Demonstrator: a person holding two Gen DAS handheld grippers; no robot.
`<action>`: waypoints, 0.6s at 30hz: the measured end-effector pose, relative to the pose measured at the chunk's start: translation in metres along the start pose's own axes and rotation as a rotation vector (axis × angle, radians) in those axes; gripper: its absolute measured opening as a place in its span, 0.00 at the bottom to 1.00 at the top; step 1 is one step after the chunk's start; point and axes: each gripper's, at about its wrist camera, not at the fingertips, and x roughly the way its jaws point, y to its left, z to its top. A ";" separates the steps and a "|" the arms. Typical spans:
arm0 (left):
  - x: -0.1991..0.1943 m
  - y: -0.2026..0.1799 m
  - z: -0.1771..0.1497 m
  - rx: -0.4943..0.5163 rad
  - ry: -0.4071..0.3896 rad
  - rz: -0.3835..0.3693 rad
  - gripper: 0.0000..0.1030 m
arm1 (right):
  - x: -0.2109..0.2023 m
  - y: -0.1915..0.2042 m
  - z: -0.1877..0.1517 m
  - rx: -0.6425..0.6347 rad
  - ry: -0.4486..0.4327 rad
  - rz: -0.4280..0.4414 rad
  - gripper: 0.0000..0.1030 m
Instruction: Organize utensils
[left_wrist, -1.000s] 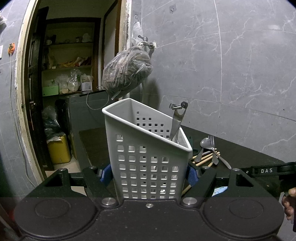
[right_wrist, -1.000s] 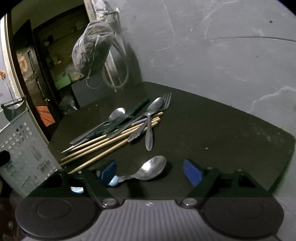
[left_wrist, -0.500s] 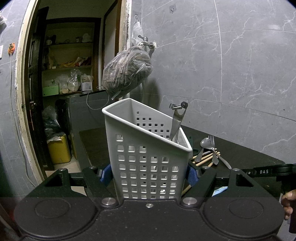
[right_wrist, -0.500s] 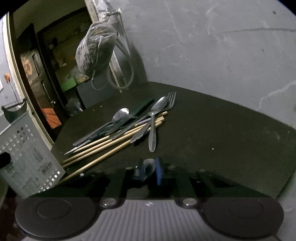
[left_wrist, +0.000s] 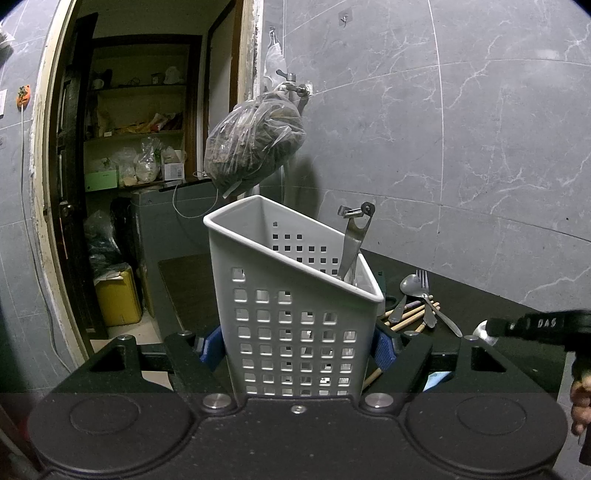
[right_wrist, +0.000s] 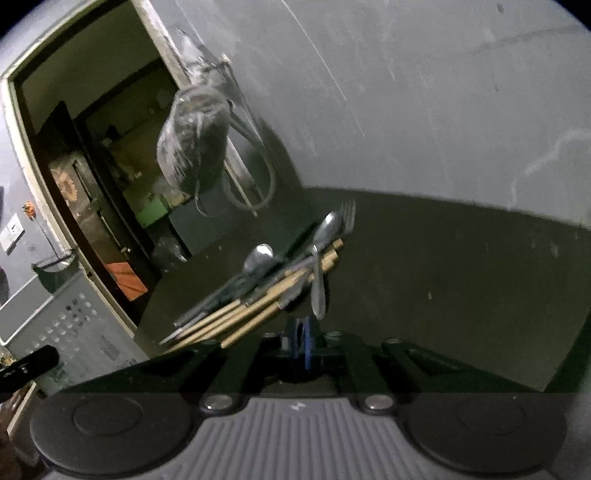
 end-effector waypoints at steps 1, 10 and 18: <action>0.000 0.000 0.000 0.000 0.000 0.000 0.75 | -0.003 0.003 0.001 -0.014 -0.018 -0.001 0.04; 0.000 0.000 0.000 -0.001 0.000 0.000 0.75 | -0.026 0.039 0.017 -0.201 -0.166 -0.029 0.03; 0.000 0.000 0.000 0.000 0.000 0.000 0.75 | -0.028 0.067 0.022 -0.322 -0.216 -0.042 0.02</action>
